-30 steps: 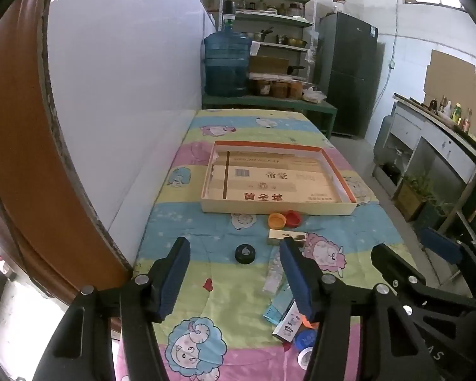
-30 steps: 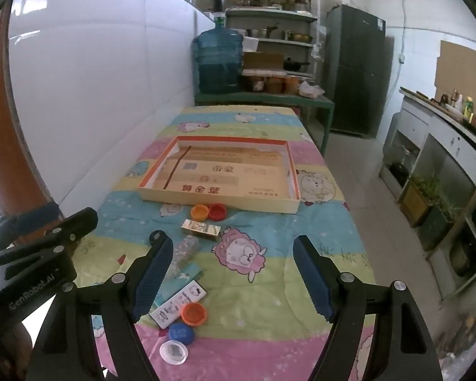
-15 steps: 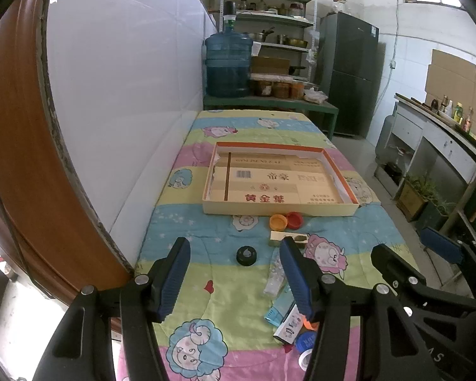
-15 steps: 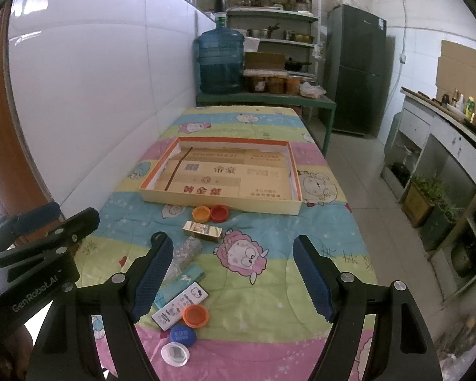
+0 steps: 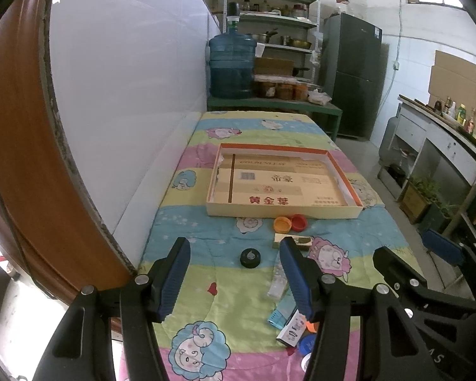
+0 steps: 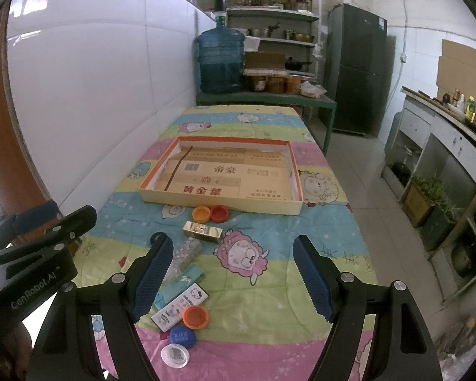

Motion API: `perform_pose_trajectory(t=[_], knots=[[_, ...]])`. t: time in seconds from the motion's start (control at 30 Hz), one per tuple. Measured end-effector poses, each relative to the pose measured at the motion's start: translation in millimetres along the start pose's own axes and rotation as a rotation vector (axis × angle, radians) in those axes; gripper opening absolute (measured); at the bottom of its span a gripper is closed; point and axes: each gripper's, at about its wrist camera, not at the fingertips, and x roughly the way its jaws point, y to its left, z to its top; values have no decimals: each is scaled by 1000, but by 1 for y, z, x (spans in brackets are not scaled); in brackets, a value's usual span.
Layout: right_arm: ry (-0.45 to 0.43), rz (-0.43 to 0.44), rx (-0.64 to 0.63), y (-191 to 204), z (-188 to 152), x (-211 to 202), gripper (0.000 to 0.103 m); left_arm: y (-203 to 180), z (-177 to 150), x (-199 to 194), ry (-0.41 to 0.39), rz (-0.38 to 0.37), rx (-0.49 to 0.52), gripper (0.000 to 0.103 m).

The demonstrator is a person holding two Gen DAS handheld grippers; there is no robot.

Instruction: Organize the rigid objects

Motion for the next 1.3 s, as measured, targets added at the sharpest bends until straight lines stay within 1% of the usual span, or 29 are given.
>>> perform_pose_trajectory(t=[0.47, 1.0, 1.3], knots=[[8, 2, -1, 6, 3, 7, 79, -1, -2, 0, 2, 3, 2, 59], [19, 11, 3, 4, -2, 16, 79, 0, -5, 8, 12, 1, 3, 59], [20, 10, 4, 4, -1, 16, 79, 0, -2, 6, 11, 1, 1, 59]])
